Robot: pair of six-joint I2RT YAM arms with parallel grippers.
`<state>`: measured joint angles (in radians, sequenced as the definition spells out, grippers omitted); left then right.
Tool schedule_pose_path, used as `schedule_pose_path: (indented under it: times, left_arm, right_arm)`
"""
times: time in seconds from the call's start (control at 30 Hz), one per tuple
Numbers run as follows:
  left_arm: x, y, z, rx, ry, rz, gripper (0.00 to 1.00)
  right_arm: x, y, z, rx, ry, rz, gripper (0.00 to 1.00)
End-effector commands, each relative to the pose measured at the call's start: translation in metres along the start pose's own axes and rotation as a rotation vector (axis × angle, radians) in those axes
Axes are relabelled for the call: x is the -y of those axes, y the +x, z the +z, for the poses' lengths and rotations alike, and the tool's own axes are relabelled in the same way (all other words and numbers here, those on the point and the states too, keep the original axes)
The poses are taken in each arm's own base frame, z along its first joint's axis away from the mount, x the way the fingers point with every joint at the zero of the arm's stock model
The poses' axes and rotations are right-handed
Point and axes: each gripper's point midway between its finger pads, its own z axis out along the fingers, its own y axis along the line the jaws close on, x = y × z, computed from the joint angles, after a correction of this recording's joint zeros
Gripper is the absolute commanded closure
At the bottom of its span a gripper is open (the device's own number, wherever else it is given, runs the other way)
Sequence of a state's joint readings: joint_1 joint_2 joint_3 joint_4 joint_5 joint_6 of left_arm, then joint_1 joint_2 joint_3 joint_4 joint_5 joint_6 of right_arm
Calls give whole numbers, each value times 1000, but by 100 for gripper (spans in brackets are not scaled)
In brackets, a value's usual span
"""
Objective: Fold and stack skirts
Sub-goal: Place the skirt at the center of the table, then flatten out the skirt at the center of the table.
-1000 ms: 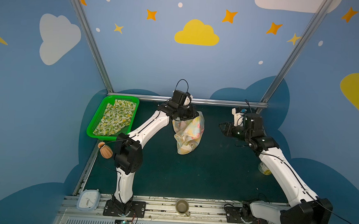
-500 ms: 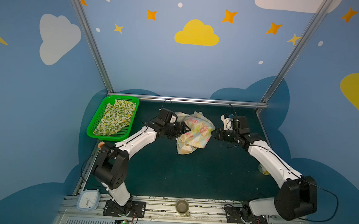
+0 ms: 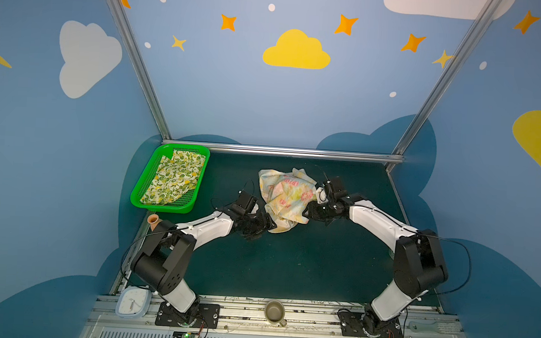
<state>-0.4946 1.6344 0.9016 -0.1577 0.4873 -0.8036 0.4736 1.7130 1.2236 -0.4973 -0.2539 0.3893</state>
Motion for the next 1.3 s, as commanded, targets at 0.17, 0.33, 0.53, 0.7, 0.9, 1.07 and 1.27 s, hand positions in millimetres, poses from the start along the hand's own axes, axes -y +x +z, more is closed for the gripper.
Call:
schedule_pose_path:
  times: [0.17, 0.33, 0.53, 0.7, 0.9, 1.07, 1.27]
  left_arm:
    - [13, -22, 29, 33, 16, 1, 23]
    - [8, -31, 40, 54, -7, -2, 27]
    - [6, -41, 45, 87, -23, 1, 38]
    - [3, -44, 45, 95, -54, 25, 50]
    - [1, -44, 44, 101, -67, 37, 72]
    - [-1, -45, 44, 102, -77, 40, 95]
    - [0, -45, 42, 102, -77, 46, 96]
  right_arm:
    - [15, -2, -1, -21, 108, 2, 54]
    - [19, 2, -7, -20, 121, -16, 50]
    - [26, 2, -12, -4, 91, 8, 47]
    - [33, -1, -12, 11, 57, 34, 45]
    - [33, -10, 0, 31, 25, 17, 41]
    - [35, -19, 15, 45, 15, 5, 38]
    - [25, -35, 27, 63, -46, -1, 42]
